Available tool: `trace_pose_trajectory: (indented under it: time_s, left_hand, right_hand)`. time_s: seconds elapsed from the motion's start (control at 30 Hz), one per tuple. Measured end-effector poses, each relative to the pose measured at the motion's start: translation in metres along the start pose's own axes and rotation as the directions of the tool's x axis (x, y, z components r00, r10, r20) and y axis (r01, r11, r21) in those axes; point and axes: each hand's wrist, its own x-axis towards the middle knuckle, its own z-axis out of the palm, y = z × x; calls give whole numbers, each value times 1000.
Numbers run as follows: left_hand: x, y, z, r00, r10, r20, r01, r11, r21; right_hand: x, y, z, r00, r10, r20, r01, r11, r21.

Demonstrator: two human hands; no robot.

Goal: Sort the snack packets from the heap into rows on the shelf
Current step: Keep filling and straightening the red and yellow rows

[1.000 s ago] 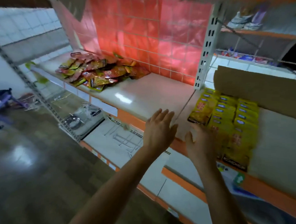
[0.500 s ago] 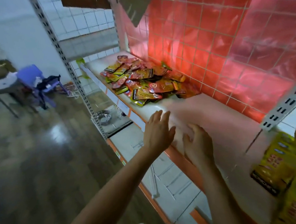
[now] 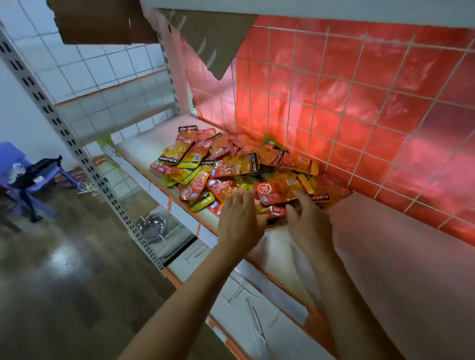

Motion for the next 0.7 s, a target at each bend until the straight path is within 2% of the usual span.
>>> trace_pose_trajectory:
  time_s: [0.1, 0.27, 0.47, 0.63, 0.7]
  left_hand:
    - [10, -12, 5, 997, 76, 33, -76, 997, -3]
    - [24, -21, 7, 990, 140, -3, -140, 988, -68]
    - [22, -28, 3, 990, 136, -20, -137, 990, -35]
    - [23, -16, -8, 989, 99, -108, -121, 967, -226]
    - [25, -7, -8, 983, 118, -142, -153, 951, -270]
  right_hand:
    - [16, -11, 16, 998, 58, -22, -60, 995, -80]
    - [26, -20, 30, 988, 112, -101, -128, 979, -161]
    - [22, -22, 20, 973, 85, -214, -104, 991, -81]
    - [5, -12, 2, 905, 34, -425, -5, 998, 70]
    - [-3, -4, -9, 858, 27, -513, 6, 998, 62]
